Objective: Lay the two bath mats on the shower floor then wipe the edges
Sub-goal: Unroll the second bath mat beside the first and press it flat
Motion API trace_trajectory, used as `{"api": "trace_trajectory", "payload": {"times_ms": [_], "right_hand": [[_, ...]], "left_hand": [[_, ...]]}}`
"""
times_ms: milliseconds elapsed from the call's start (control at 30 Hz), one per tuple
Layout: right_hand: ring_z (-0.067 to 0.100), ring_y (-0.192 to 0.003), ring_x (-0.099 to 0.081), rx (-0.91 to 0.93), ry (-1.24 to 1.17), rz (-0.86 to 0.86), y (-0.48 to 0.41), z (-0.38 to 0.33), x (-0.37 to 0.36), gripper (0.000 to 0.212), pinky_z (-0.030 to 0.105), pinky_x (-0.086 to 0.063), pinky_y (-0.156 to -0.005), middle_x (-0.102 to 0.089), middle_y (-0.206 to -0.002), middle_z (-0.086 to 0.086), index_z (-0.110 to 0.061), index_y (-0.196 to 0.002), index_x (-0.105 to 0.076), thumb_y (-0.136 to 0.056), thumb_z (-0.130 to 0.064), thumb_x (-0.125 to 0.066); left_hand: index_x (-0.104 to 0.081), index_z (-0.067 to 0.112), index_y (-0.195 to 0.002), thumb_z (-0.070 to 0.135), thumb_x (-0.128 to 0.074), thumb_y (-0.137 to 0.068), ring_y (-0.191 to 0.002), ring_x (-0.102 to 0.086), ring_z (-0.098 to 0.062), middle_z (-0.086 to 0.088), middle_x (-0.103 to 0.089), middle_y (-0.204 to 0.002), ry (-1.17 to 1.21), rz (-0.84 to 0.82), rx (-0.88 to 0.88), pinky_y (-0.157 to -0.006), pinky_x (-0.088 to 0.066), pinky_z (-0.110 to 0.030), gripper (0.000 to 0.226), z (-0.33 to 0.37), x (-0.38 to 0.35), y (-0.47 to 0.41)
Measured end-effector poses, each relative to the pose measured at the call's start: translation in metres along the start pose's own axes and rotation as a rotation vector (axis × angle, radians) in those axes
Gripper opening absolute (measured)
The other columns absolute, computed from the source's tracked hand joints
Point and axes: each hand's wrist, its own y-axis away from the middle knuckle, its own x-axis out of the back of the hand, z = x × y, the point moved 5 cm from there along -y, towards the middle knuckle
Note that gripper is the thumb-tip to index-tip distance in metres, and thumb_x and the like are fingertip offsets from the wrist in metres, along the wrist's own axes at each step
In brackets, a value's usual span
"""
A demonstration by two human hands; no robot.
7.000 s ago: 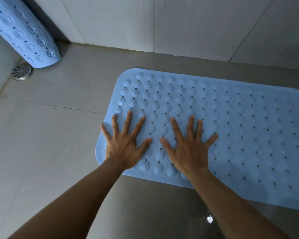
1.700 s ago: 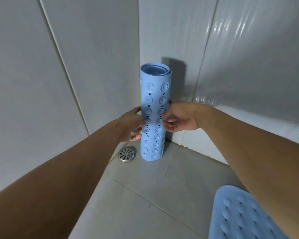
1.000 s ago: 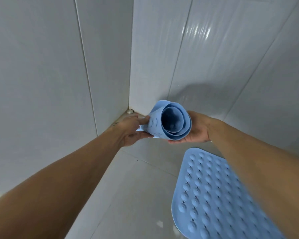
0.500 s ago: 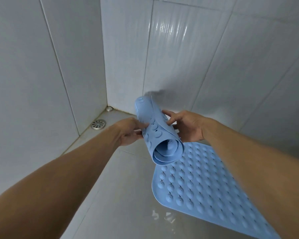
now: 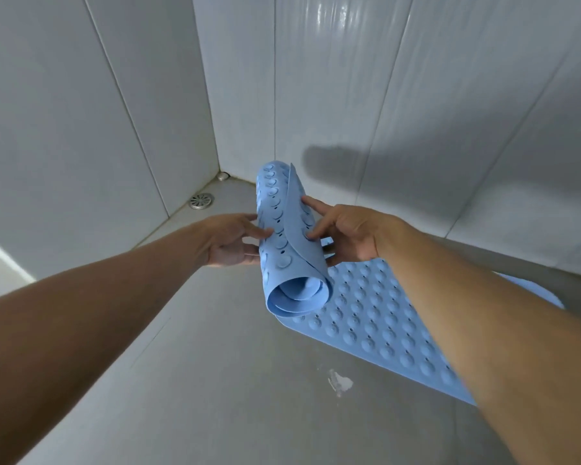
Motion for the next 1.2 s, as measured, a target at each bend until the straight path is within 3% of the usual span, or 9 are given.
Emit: {"api": "trace_trajectory", "payload": {"times_ms": [67, 233, 367, 533, 733, 833, 967, 1100, 1200], "right_hand": [[0.034, -0.104, -0.061, 0.009, 0.01, -0.003, 0.017, 0.008, -0.001, 0.086, 0.052, -0.051, -0.097, -0.057, -0.13, 0.013, -0.051, -0.146, -0.035, -0.088, 0.008, -0.058], [0.035, -0.102, -0.06, -0.015, 0.04, -0.03, 0.066, 0.039, 0.01, 0.101, 0.056, -0.051, -0.096, -0.053, -0.134, 0.013, -0.053, -0.152, -0.02, -0.087, 0.014, -0.056], [0.036, -0.096, -0.062, -0.011, 0.052, -0.055, 0.102, 0.066, 0.015, 0.099, 0.056, -0.054, -0.092, -0.056, -0.129, 0.016, -0.053, -0.152, -0.019, -0.087, 0.013, -0.051], [0.037, -0.103, -0.061, -0.015, 0.034, -0.066, 0.145, 0.096, 0.018, 0.103, 0.058, -0.052, -0.095, -0.055, -0.129, 0.013, -0.053, -0.153, -0.016, -0.086, 0.016, -0.055], [0.032, -0.089, -0.063, -0.032, -0.038, 0.051, 0.165, 0.155, 0.012, 0.118, 0.047, -0.056, -0.078, -0.064, -0.116, 0.012, -0.058, -0.151, -0.003, -0.083, 0.024, -0.054], [0.03, -0.091, -0.063, -0.072, -0.118, 0.118, 0.178, 0.189, -0.01, 0.102, 0.045, -0.056, -0.077, -0.065, -0.117, 0.011, -0.05, -0.141, -0.026, -0.08, 0.026, -0.053], [0.032, -0.093, -0.063, -0.166, -0.16, 0.181, 0.198, 0.233, -0.04, 0.048, 0.046, -0.056, -0.08, -0.068, -0.114, 0.016, -0.01, -0.106, -0.063, -0.078, 0.028, -0.053], [0.036, -0.106, -0.063, -0.196, -0.183, 0.238, 0.21, 0.27, -0.07, 0.047, 0.043, -0.057, -0.076, -0.071, -0.111, 0.015, -0.003, -0.11, -0.069, -0.077, 0.028, -0.055], [0.035, -0.114, -0.061, -0.205, -0.147, 0.264, 0.215, 0.293, -0.088, 0.051, 0.049, -0.054, -0.095, -0.073, -0.114, 0.011, -0.006, -0.11, -0.07, -0.074, 0.027, -0.058]], "left_hand": [[-0.039, 0.015, -0.148, -0.005, -0.071, -0.072, -0.087, -0.072, -0.029, -0.008, -0.068, -0.122, -0.024, 0.04, -0.01, -0.08, -0.058, -0.045, 0.085, -0.008, -0.01, 0.012], [-0.05, 0.016, -0.139, -0.008, -0.06, -0.089, -0.09, -0.066, -0.029, -0.007, -0.069, -0.113, -0.108, 0.066, 0.024, -0.084, -0.054, -0.046, 0.056, -0.046, -0.057, 0.041], [-0.05, 0.019, -0.136, -0.007, -0.062, -0.089, -0.089, -0.066, -0.027, -0.006, -0.066, -0.117, -0.135, 0.11, 0.02, -0.075, -0.055, -0.041, 0.056, -0.072, -0.088, 0.064], [-0.053, 0.018, -0.134, -0.01, -0.059, -0.09, -0.091, -0.066, -0.029, -0.007, -0.069, -0.113, -0.165, 0.122, 0.042, -0.078, -0.055, -0.043, 0.053, -0.103, -0.123, 0.093], [-0.049, 0.018, -0.14, -0.017, -0.057, -0.087, -0.099, -0.065, -0.031, -0.008, -0.066, -0.124, -0.173, 0.084, 0.002, -0.084, -0.055, -0.045, 0.064, -0.152, -0.133, 0.095], [-0.045, 0.02, -0.145, -0.018, -0.057, -0.086, -0.1, -0.066, -0.03, -0.007, -0.066, -0.128, -0.216, 0.037, 0.026, -0.085, -0.056, -0.045, 0.071, -0.183, -0.122, 0.099], [-0.048, 0.02, -0.143, -0.021, -0.056, -0.084, -0.104, -0.066, -0.033, -0.006, -0.066, -0.13, -0.242, -0.06, 0.064, -0.093, -0.054, -0.048, 0.072, -0.222, -0.113, 0.114], [-0.054, 0.019, -0.134, -0.024, -0.051, -0.085, -0.101, -0.066, -0.033, -0.006, -0.072, -0.119, -0.273, -0.136, 0.139, -0.09, -0.054, -0.048, 0.065, -0.256, -0.102, 0.135], [-0.054, 0.023, -0.131, -0.024, -0.05, -0.085, -0.104, -0.066, -0.03, 0.0, -0.074, -0.115, -0.325, -0.175, 0.177, -0.097, -0.052, -0.051, 0.066, -0.277, -0.096, 0.141]]}}
